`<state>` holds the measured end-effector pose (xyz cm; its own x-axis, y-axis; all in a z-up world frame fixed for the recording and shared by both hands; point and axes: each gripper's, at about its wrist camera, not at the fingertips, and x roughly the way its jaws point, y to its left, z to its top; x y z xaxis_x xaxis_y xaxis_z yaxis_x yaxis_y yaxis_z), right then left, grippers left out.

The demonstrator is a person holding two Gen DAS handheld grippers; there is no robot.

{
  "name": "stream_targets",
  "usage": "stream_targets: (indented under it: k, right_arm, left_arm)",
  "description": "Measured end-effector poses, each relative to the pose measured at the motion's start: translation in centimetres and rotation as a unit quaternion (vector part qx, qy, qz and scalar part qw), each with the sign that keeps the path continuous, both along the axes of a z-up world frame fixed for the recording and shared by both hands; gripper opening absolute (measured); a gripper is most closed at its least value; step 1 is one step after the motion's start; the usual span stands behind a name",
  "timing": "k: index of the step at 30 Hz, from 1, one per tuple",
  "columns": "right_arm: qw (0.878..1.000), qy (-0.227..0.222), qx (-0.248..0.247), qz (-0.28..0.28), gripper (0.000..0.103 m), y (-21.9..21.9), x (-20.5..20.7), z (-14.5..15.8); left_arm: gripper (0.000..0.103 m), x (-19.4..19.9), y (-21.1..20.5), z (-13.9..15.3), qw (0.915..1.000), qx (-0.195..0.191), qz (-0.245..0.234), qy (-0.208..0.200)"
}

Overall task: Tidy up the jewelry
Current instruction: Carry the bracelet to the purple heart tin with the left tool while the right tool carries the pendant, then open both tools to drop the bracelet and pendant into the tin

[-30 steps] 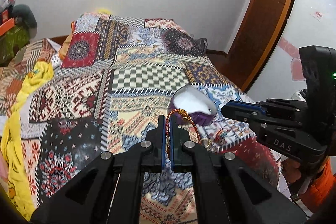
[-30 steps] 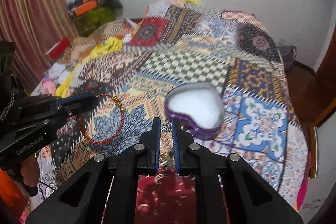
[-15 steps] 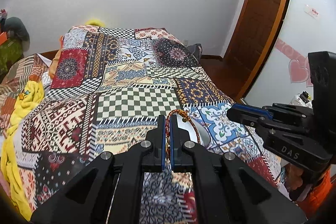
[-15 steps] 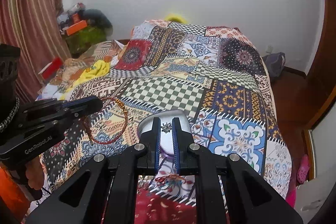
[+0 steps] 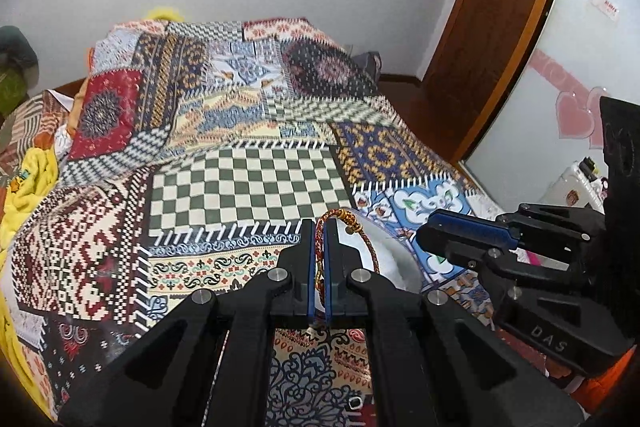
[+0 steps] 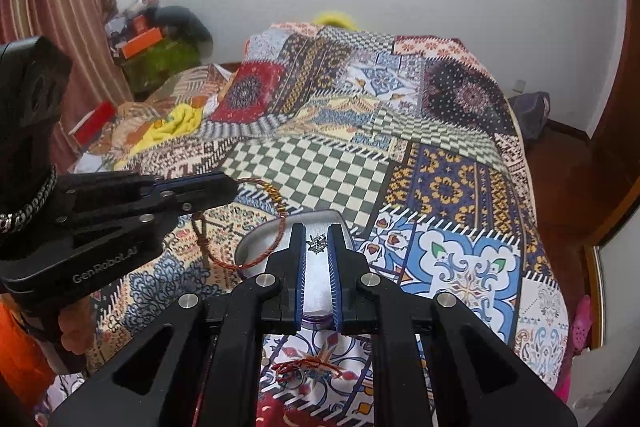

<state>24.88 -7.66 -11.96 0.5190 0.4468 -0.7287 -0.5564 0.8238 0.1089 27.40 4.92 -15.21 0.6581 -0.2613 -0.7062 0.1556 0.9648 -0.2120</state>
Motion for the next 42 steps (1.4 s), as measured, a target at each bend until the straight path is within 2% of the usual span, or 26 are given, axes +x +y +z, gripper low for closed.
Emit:
stream_targets:
  k: [18,31,34,37,41,42]
  right_arm:
    - [0.997,0.064,-0.032,0.021,0.01,1.1,2.1,-4.7]
    - [0.995,0.088,-0.042,0.026,0.01,1.3,2.6,-5.2]
    - [0.994,0.098,-0.04,0.026,0.013,1.1,2.6,-5.2]
    - [0.994,0.095,-0.045,0.026,0.014,1.2,2.3,-5.0]
    - [0.995,0.086,-0.051,0.025,0.016,1.2,1.6,-4.4]
    - [0.995,0.083,-0.052,0.025,0.016,1.2,1.5,-4.2]
  left_arm:
    - [0.002,3.0,-0.9,-3.2,0.9984,0.008,-0.021,0.051]
    - [0.002,2.8,-1.3,-3.4,0.9977,0.019,-0.027,0.06]
    - [0.002,2.5,-1.1,-3.2,0.9978,0.02,-0.025,0.059]
    - [0.005,2.1,-0.9,-2.8,0.9979,0.023,-0.024,0.055]
    - [0.022,1.5,-0.8,-2.0,0.9981,0.032,-0.019,0.048]
    - [0.023,1.3,-0.7,-1.8,0.9982,0.033,-0.018,0.046]
